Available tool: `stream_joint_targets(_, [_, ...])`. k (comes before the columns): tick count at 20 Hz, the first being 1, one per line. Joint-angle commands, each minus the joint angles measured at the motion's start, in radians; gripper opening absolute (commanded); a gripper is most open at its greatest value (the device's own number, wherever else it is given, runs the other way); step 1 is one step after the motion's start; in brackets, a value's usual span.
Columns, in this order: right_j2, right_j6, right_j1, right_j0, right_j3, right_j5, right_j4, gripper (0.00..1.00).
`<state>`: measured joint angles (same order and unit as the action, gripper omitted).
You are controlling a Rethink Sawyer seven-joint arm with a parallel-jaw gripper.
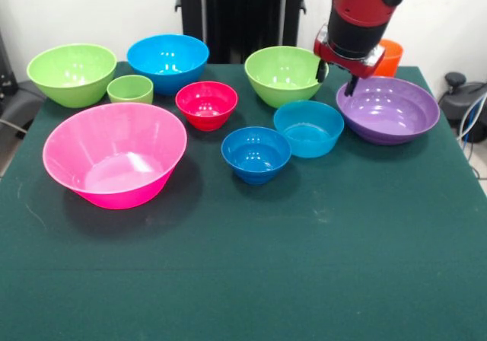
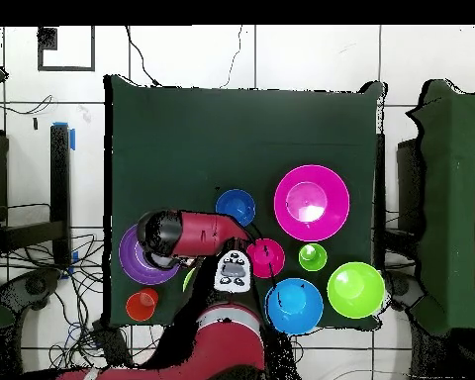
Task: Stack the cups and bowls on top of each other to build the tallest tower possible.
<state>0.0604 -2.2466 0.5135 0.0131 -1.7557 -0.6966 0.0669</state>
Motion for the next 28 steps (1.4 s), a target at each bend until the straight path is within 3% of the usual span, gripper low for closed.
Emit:
stream_joint_targets(1, [-0.110, 0.003, -0.090, -0.011, -0.016, 0.101, -0.046, 1.00])
stream_joint_targets(28, [-0.163, -0.079, -0.090, 0.019, -0.046, 0.142, 0.028, 1.00])
